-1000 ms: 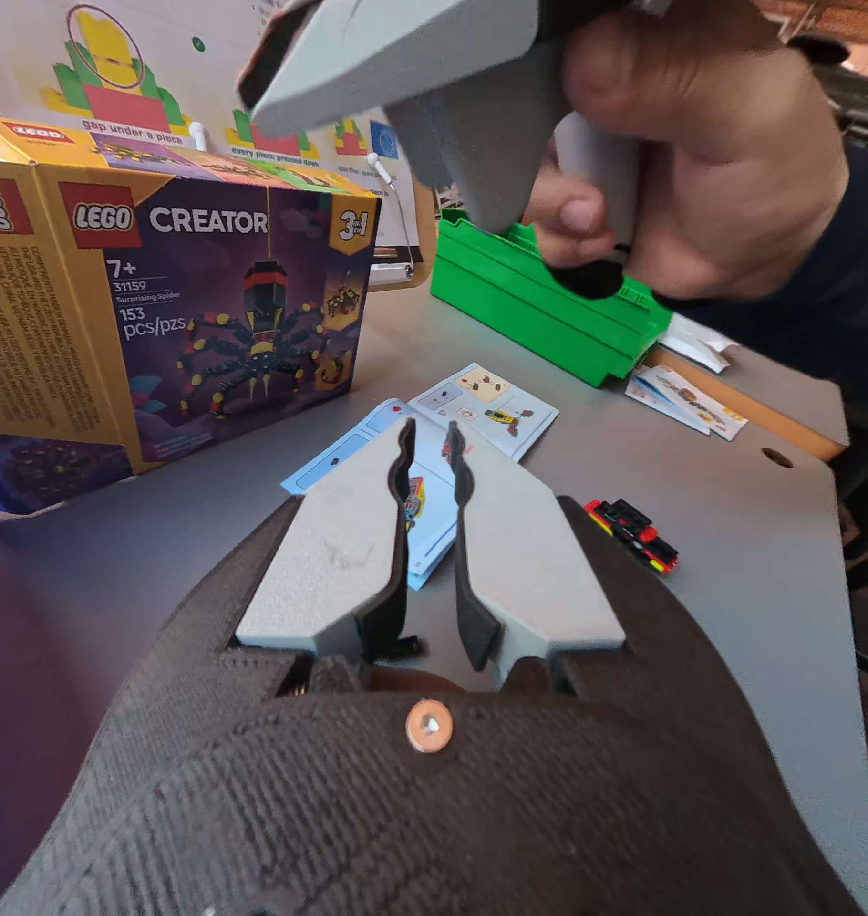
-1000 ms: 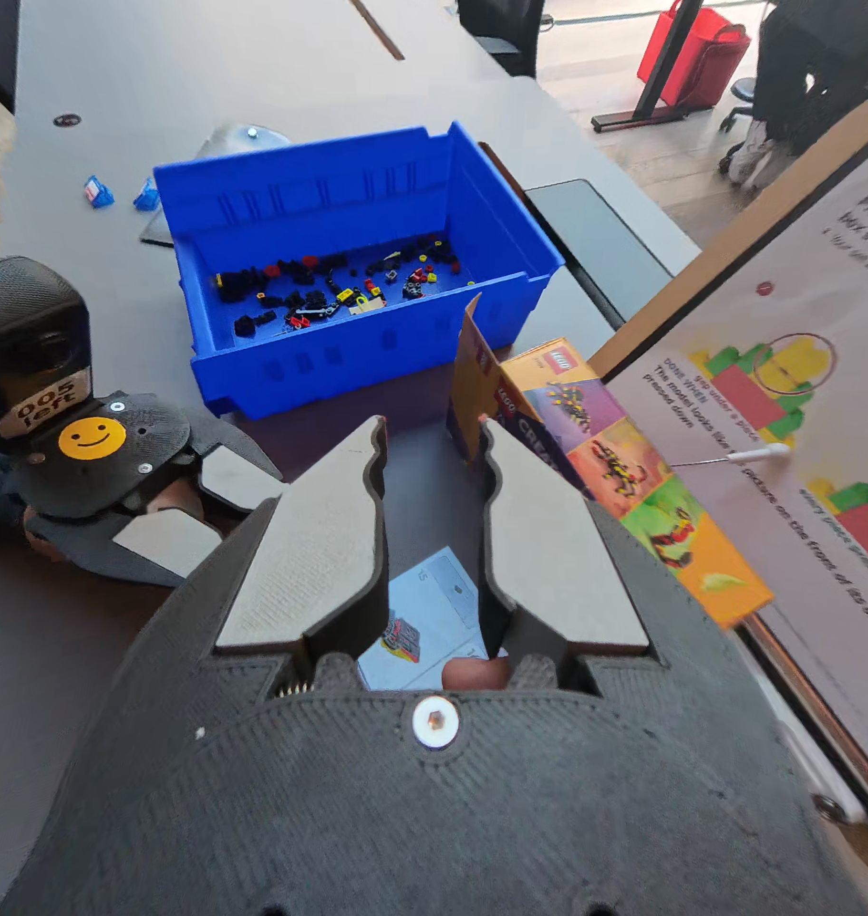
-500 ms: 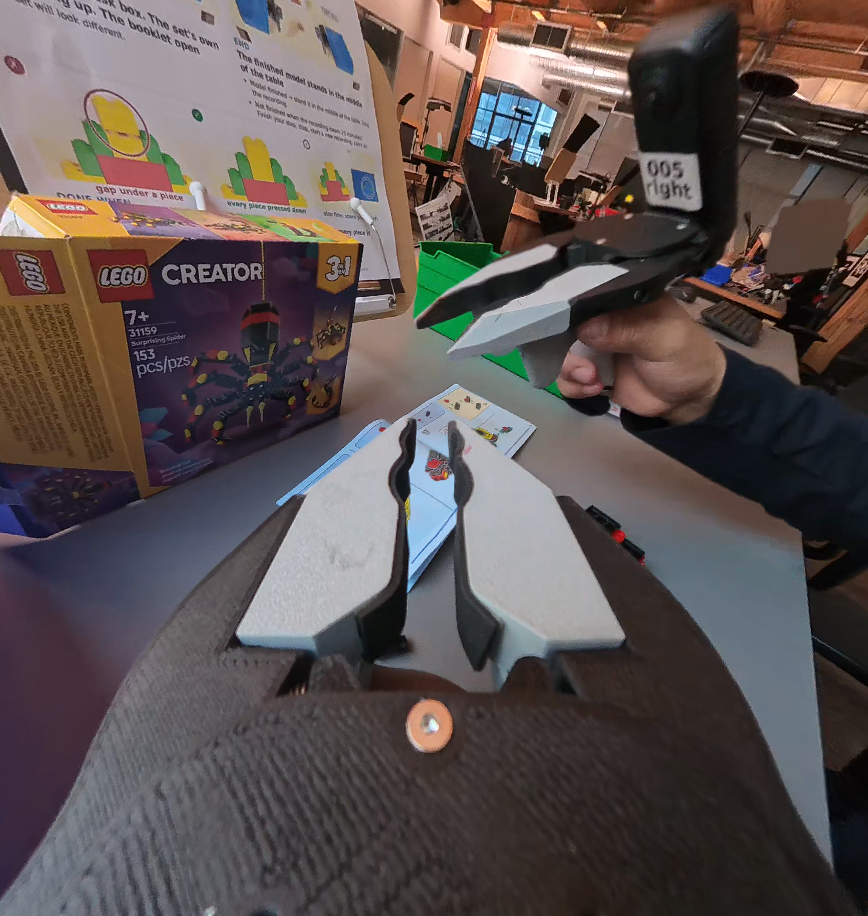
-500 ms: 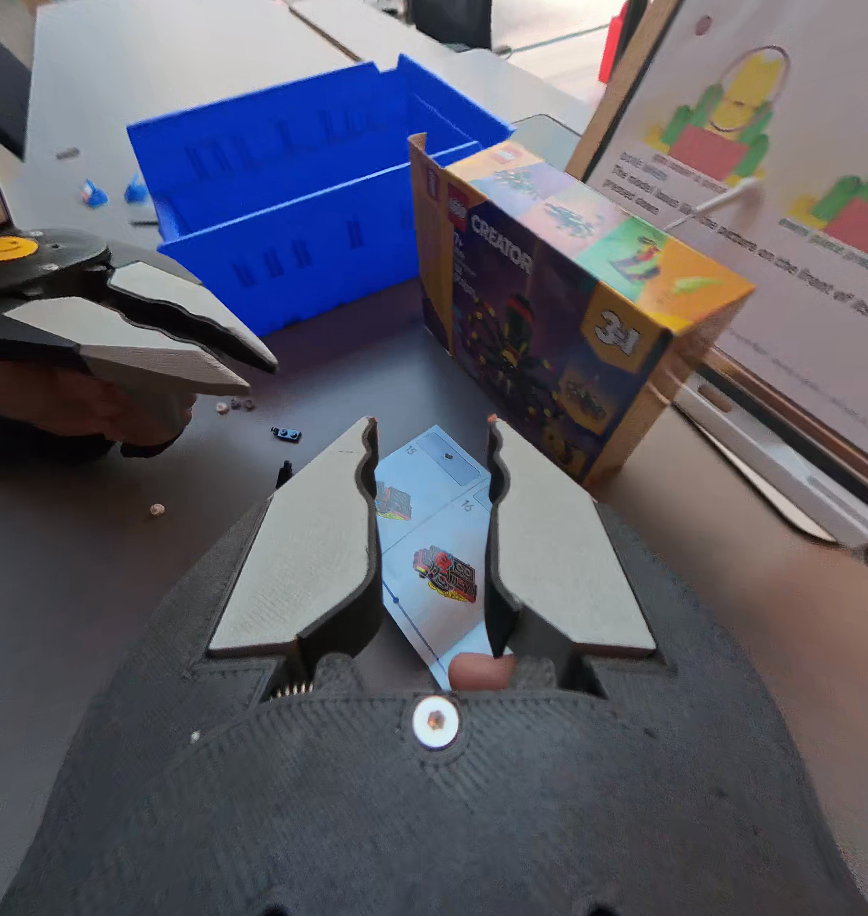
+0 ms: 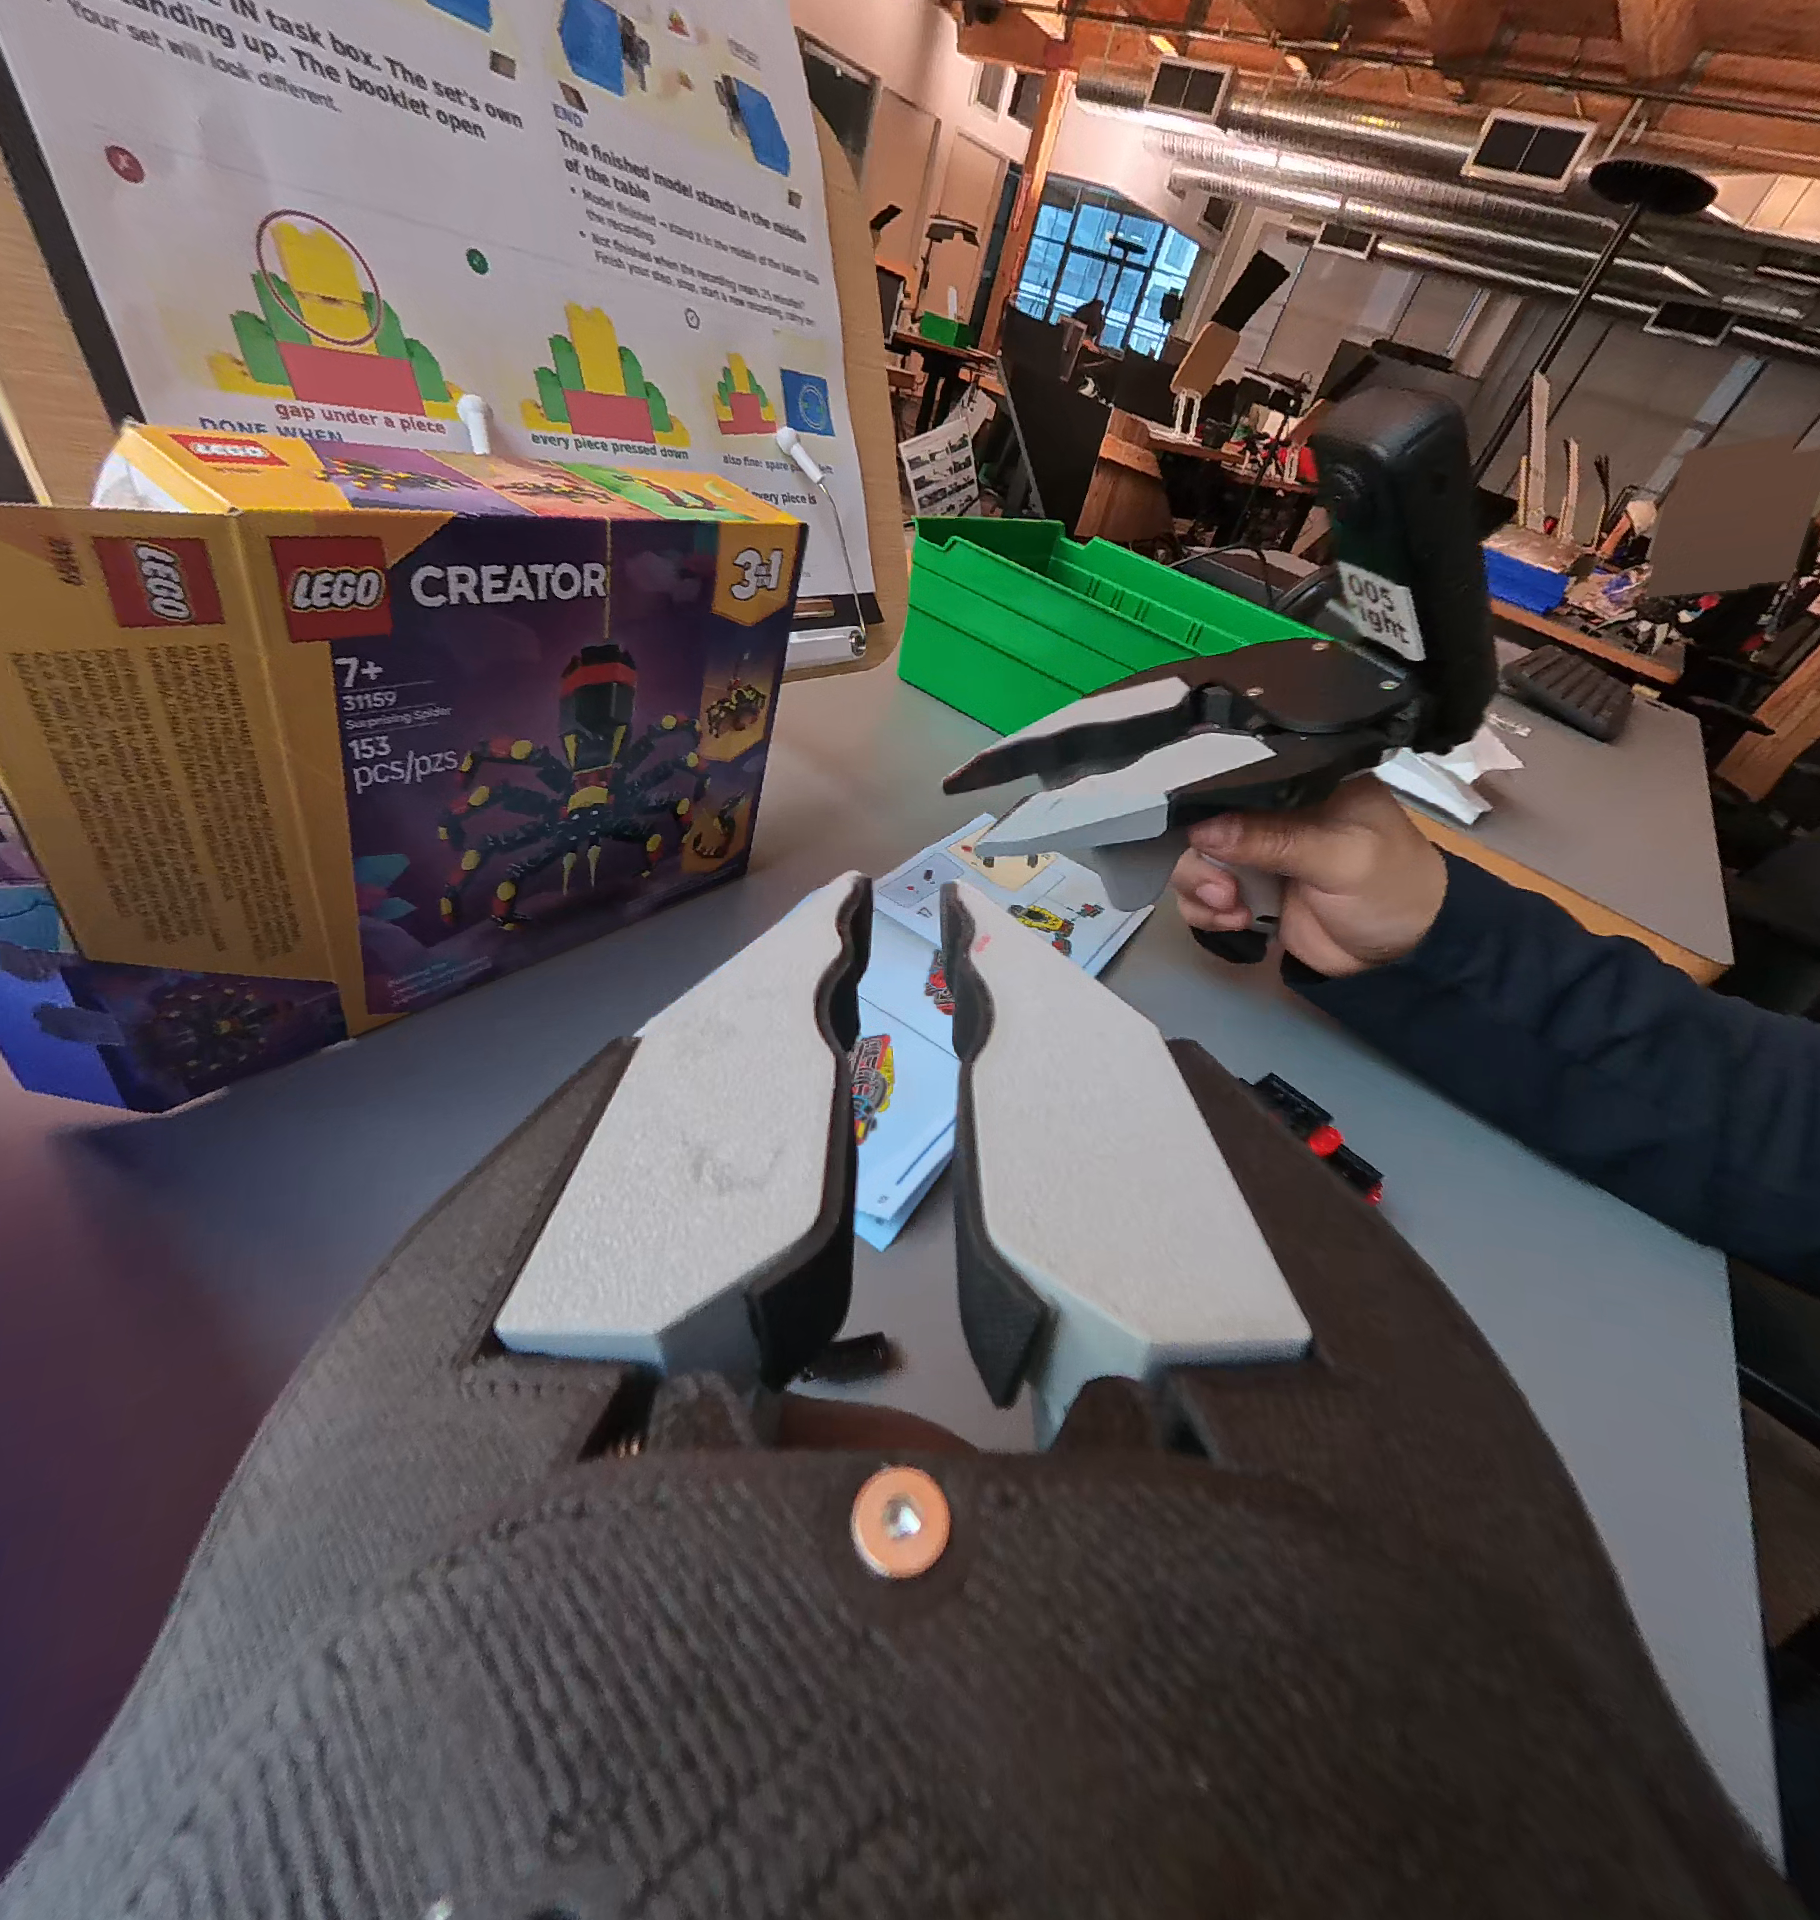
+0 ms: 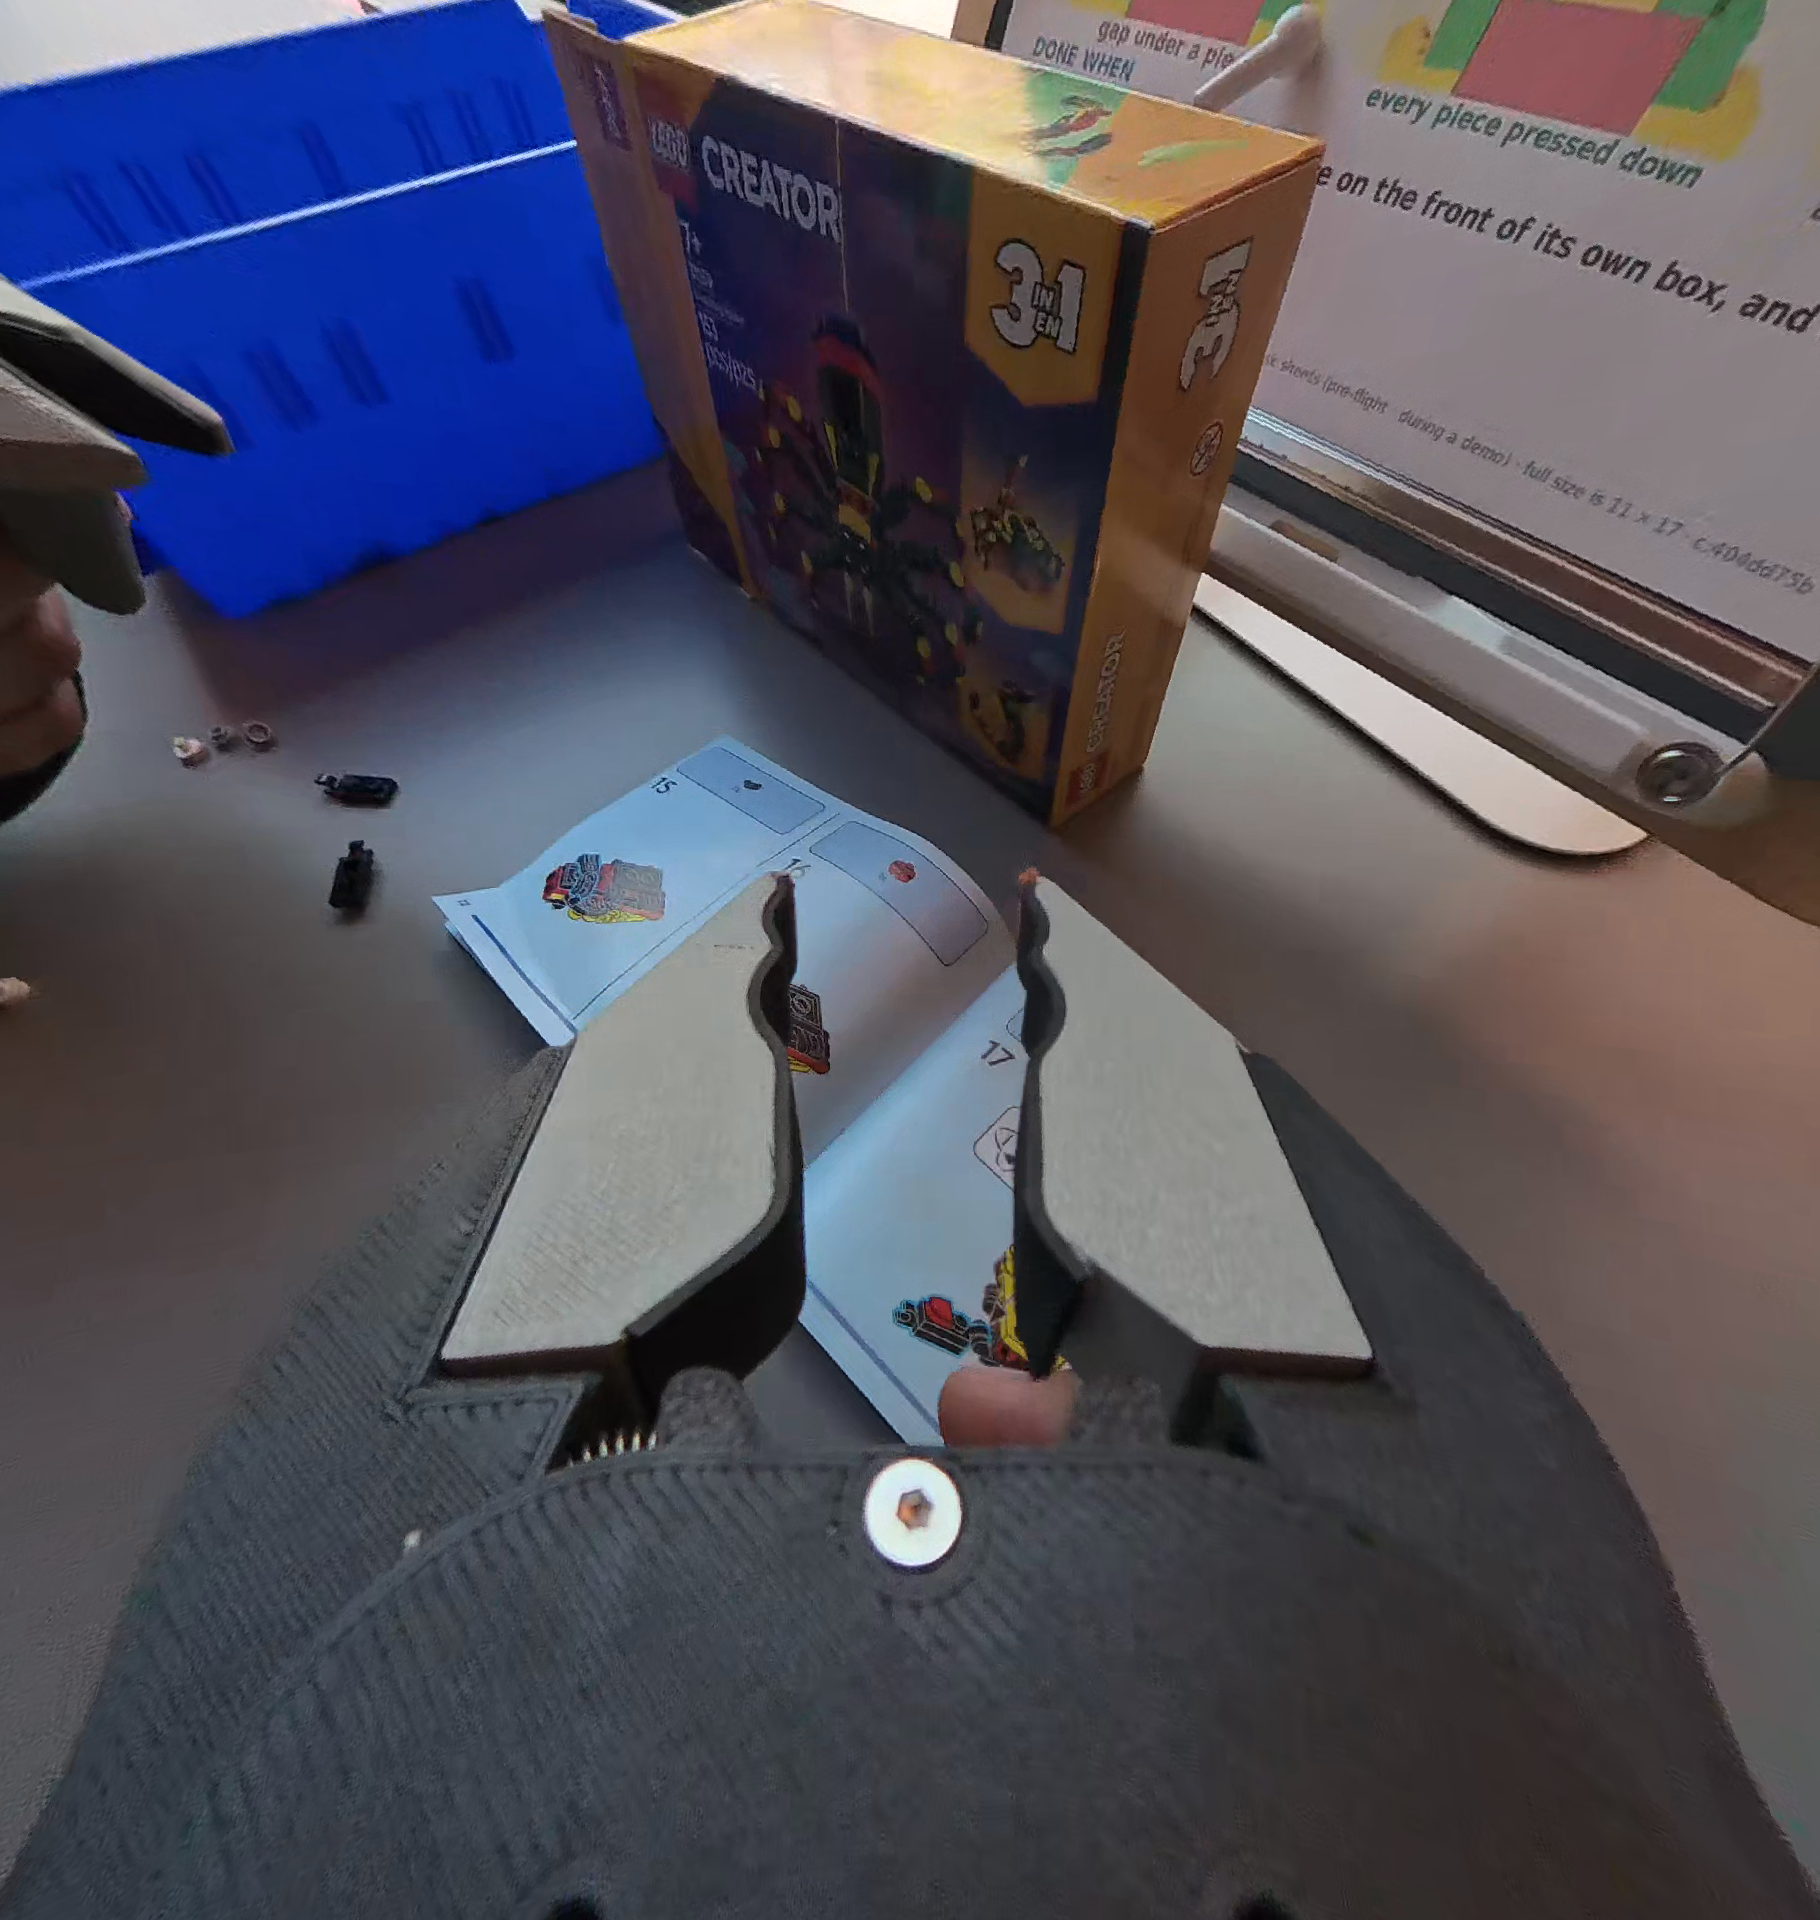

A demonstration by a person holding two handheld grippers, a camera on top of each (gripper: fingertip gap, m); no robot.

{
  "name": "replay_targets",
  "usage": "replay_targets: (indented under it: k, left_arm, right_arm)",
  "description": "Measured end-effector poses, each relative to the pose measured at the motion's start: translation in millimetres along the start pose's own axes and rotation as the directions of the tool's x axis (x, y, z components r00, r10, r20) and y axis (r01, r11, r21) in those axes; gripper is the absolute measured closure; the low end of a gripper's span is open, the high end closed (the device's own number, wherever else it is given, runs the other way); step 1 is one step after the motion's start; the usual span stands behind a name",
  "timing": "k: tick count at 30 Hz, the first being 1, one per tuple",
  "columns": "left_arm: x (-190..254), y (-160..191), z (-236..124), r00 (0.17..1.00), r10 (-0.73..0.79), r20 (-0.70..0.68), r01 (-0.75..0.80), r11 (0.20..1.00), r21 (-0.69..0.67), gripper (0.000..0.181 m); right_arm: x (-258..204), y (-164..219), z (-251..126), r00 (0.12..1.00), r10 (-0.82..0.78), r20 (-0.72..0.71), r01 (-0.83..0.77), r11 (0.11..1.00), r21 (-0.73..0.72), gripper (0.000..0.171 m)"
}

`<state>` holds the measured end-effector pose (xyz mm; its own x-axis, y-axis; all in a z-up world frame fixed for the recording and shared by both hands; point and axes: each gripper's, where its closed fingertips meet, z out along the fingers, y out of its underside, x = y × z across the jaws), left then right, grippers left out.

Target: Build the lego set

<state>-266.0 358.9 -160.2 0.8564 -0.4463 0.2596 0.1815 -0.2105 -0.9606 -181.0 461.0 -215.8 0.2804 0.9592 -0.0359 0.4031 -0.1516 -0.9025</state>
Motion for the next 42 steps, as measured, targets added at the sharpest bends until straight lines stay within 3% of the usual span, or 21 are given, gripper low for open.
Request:
replay_targets:
  k: [6,11,19,42]
  left_arm:
    - [-9.1,-0.6,-0.6,0.999,-0.051,0.009,0.051,0.999,0.001,0.170]
    - [-14.2,2.4,1.1,0.996,-0.091,0.008,0.091,0.996,-0.007,0.168]
    - [-25.9,14.2,6.4,0.995,-0.096,0.039,0.098,0.994,-0.050,0.168]
    - [-39.0,-8.3,-6.0,0.992,-0.081,0.096,0.078,0.996,0.035,0.161]
  right_arm:
    - [41.9,0.8,-20.4,0.986,0.066,-0.152,-0.064,0.998,0.019,0.135]
    - [58.3,10.0,-21.8,0.974,0.032,-0.225,-0.028,0.999,0.022,0.138]
    - [42.3,9.4,-13.7,0.983,-0.011,-0.184,0.021,0.998,0.051,0.144]
    - [27.8,14.1,-3.5,0.991,0.002,-0.132,0.003,0.999,0.042,0.143]
